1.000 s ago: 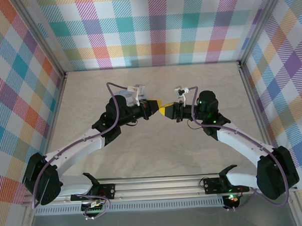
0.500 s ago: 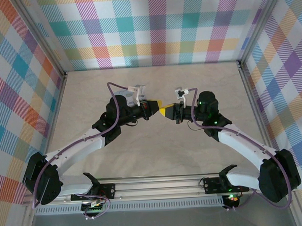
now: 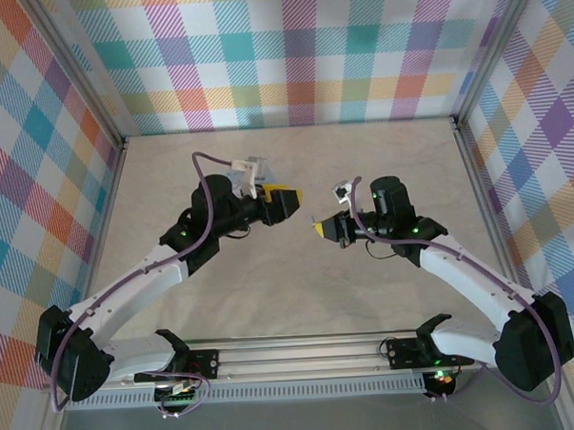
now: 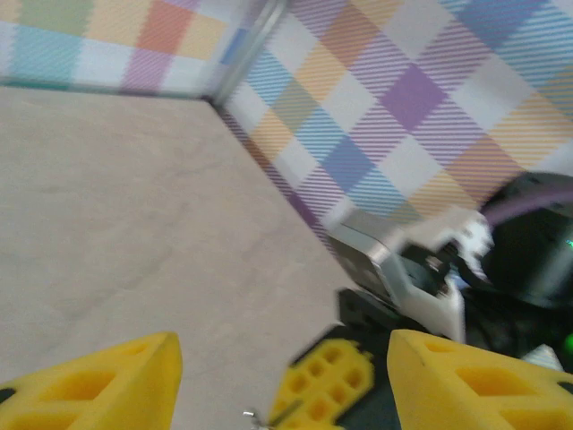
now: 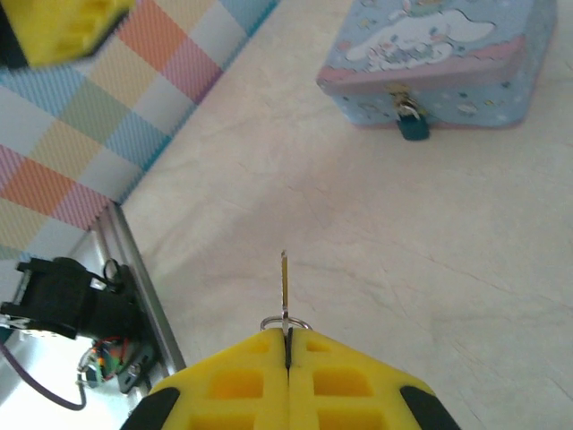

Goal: Unlock a padlock with a key

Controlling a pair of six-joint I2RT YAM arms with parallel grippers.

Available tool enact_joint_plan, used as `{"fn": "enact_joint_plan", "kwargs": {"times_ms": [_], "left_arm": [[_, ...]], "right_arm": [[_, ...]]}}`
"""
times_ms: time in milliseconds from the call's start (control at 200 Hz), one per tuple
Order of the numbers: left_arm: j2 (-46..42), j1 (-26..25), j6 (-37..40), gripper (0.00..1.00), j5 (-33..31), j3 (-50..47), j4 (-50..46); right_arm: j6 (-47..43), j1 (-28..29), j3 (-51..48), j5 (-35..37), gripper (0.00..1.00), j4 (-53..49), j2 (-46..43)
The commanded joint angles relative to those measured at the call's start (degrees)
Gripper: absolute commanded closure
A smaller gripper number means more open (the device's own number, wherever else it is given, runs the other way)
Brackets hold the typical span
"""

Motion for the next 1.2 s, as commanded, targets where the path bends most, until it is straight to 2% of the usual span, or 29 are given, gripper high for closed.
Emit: {"fn": "enact_joint_plan", "kwargs": {"times_ms": [0, 180, 480, 680, 1195], "left_arm": [[4.05, 5.35, 1.93, 0.33, 0.96, 2.68, -8.87], [15.03, 10.32, 4.85, 0.30, 0.59, 9.68, -13.16], [30.74, 10.75, 12.20, 0.29, -10.72, 24.16, -25.36], [36.30, 10.72, 12.96, 0.29, -14.45, 27.38, -28.01], [45.75, 9.39, 16.19, 0.29, -14.38, 32.63, -30.26]], "right_arm": [[-3.48, 0.12, 1.46, 3.68, 0.99, -5.92, -1.00], [-2.45, 0.17, 2.14, 9.23, 1.00, -10.69, -0.64], [0.72, 0.17, 1.32, 17.40, 1.00, -16.39, -3.21], [1.60, 0.17, 0.73, 20.30, 0.99, -17.80, -4.02], [2.14, 0.21, 1.17, 21.14, 0.99, -19.07, -3.23]]}}
